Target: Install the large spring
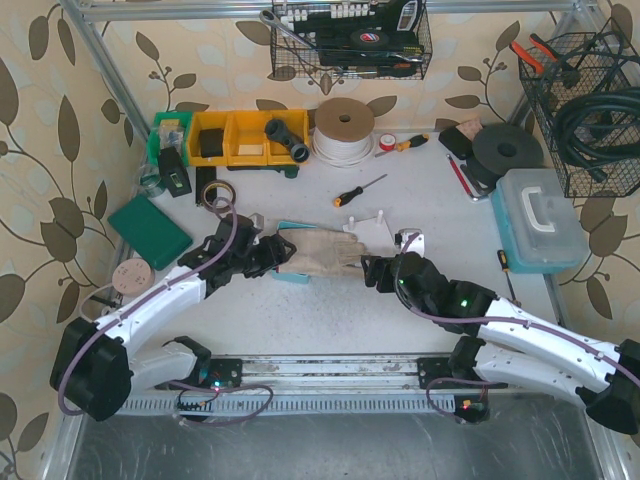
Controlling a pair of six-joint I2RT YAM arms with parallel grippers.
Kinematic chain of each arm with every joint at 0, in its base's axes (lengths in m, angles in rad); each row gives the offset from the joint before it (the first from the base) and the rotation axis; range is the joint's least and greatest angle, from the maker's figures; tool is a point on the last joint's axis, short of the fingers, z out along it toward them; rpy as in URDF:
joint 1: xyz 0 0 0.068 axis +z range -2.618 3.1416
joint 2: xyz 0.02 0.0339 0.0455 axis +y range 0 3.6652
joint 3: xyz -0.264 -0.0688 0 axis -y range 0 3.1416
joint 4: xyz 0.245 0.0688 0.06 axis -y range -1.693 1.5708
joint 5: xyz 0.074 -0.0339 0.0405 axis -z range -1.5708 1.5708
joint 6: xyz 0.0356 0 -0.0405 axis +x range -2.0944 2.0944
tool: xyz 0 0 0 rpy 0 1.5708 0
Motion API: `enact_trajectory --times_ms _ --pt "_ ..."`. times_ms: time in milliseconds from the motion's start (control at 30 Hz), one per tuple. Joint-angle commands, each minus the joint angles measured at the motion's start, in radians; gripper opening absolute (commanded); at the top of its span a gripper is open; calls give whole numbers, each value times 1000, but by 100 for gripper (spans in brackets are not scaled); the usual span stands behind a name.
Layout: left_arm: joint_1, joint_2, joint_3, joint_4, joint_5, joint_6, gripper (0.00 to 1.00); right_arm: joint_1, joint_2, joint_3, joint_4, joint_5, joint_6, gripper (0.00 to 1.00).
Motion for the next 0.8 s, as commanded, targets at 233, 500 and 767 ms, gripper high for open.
enact_trajectory --times_ms 233,500,767 --pt "-53 48 38 47 -60 -13 68 7 -17 -25 8 31 17 86" --pt "-53 70 83 24 -49 9 34 7 -26 -30 4 34 22 86" --pt "-55 99 178 4 20 20 0 7 -39 -36 1 43 32 86"
